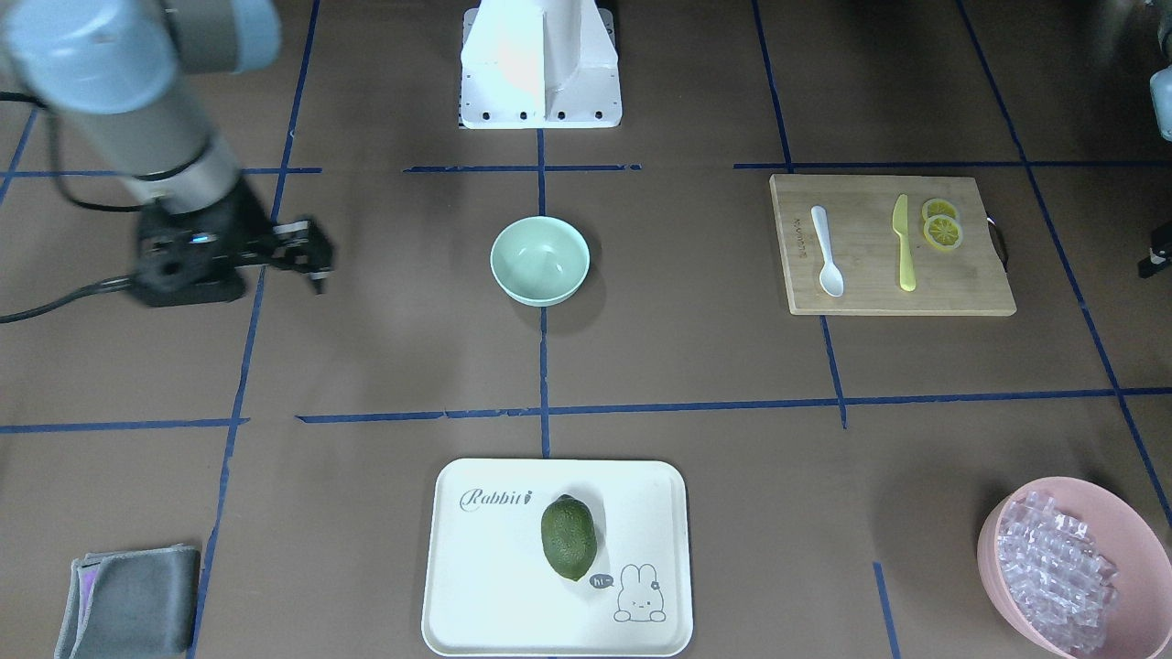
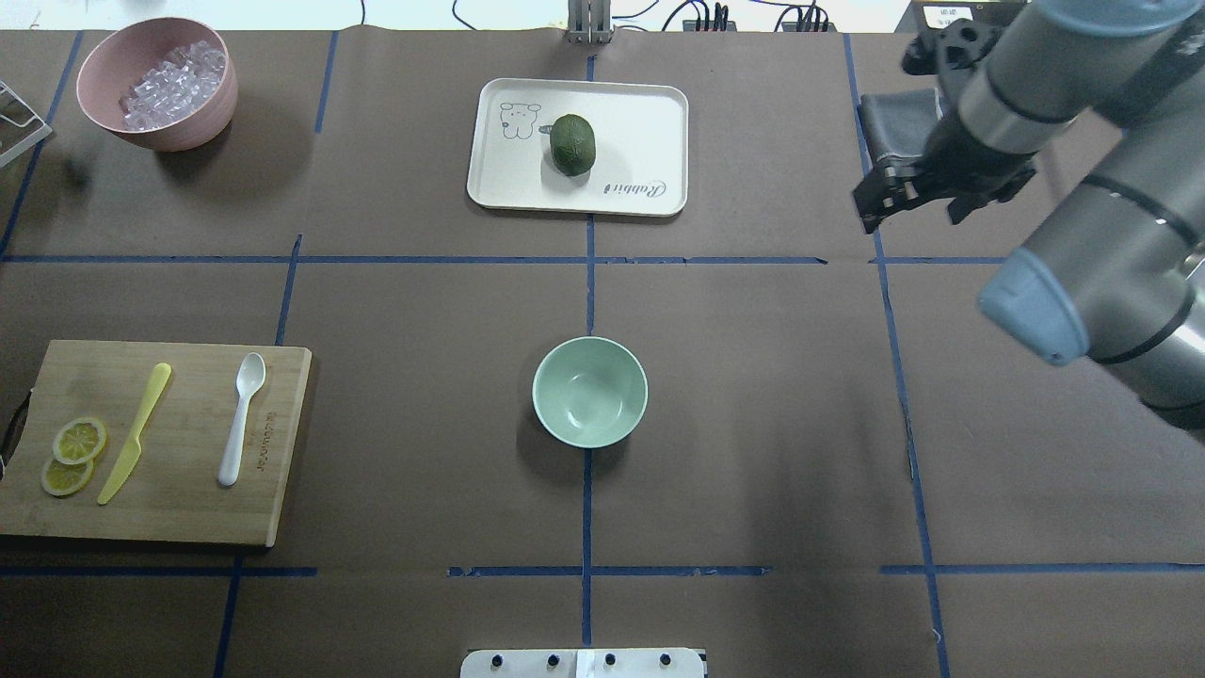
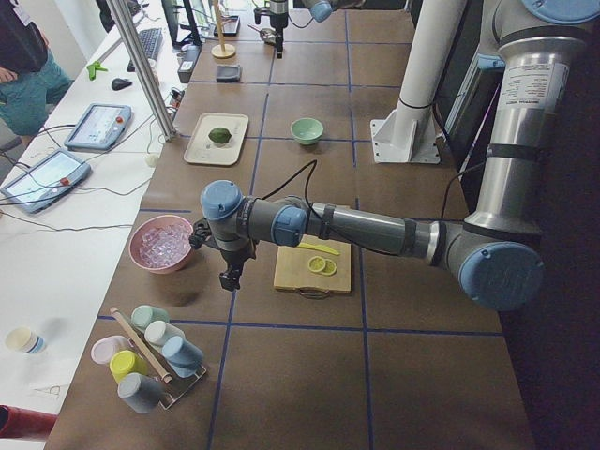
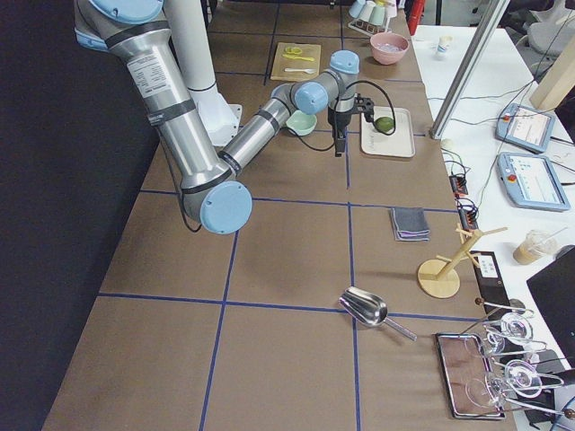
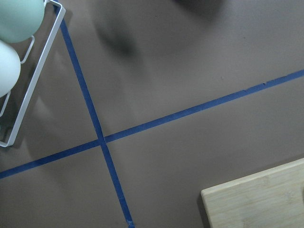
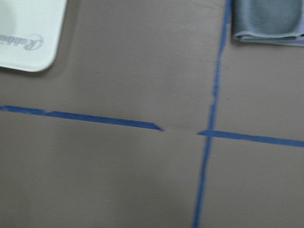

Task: Place spoon in bowl
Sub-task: 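Release the bowl and retract the right arm to rest, then reach the left gripper down over the white spoon on the board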

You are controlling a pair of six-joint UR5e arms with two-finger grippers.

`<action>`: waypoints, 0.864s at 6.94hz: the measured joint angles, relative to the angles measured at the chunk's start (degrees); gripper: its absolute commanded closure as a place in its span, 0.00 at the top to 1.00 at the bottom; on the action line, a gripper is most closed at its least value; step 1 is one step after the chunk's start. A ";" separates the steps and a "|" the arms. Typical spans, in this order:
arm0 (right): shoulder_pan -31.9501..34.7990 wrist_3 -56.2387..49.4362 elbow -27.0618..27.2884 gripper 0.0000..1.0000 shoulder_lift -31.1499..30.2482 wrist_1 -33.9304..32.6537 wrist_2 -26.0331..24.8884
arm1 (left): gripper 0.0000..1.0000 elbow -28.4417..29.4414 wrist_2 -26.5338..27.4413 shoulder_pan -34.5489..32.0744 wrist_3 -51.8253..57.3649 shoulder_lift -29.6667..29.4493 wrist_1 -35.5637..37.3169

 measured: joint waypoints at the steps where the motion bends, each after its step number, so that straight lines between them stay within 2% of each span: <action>1: 6.78 -12.67 0.00 1.00 -5.22 -0.59 2.94 | 1.00 -0.28 0.08 0.29 -0.53 -0.04 0.02; 3: 18.82 -36.65 -0.44 1.00 -16.50 -0.88 5.40 | 1.00 -2.60 0.39 2.85 -6.50 -0.09 -0.04; 4: 23.23 -44.26 -0.36 1.00 -21.97 -0.62 5.59 | 1.00 -3.99 0.51 4.69 -10.06 -0.10 -0.08; 6: 27.52 -49.65 -0.40 1.00 -28.43 0.38 5.49 | 1.00 -9.06 0.70 10.30 -21.75 0.27 -0.65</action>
